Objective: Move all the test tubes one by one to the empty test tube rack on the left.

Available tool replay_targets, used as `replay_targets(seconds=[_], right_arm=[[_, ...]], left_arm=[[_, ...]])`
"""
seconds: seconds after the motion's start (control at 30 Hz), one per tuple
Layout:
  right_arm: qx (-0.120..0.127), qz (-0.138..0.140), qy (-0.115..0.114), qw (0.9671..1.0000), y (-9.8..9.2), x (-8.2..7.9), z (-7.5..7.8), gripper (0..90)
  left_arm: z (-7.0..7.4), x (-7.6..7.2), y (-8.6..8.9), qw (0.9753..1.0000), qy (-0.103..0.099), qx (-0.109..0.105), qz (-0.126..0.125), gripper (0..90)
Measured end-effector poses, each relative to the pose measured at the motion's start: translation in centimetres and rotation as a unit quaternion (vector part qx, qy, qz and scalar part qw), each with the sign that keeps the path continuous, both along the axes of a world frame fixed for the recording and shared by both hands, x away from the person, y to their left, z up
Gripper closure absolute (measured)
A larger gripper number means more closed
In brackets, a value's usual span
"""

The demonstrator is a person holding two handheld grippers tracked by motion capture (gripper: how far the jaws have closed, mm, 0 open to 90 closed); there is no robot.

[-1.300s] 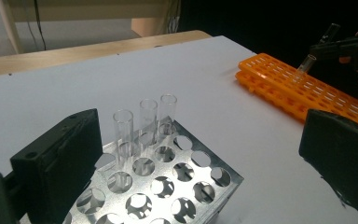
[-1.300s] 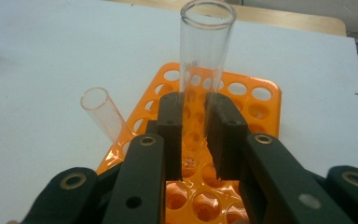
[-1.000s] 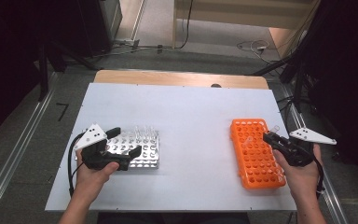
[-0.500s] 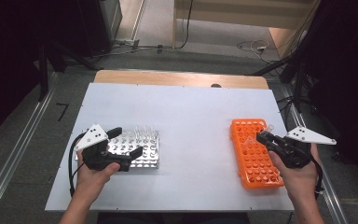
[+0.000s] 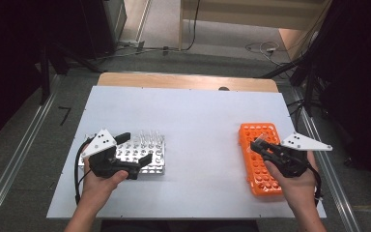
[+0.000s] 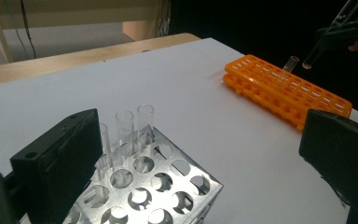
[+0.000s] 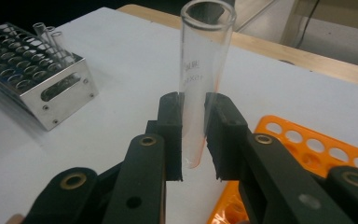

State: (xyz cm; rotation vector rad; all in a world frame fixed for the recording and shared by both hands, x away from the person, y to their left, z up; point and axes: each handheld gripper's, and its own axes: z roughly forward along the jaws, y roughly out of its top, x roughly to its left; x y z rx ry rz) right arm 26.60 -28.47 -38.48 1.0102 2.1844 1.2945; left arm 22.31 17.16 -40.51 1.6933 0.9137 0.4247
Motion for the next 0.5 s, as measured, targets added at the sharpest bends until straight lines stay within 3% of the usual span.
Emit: replay_targets(seconds=[0.5], right_arm=[[-0.009, 0.055, 0.016, 0.9983, 3.8, -0.5, -1.6, 73.7]], left_arm=[[0.1, -0.3, -2.0, 0.9996, 0.000, 0.004, -0.026, 0.0]])
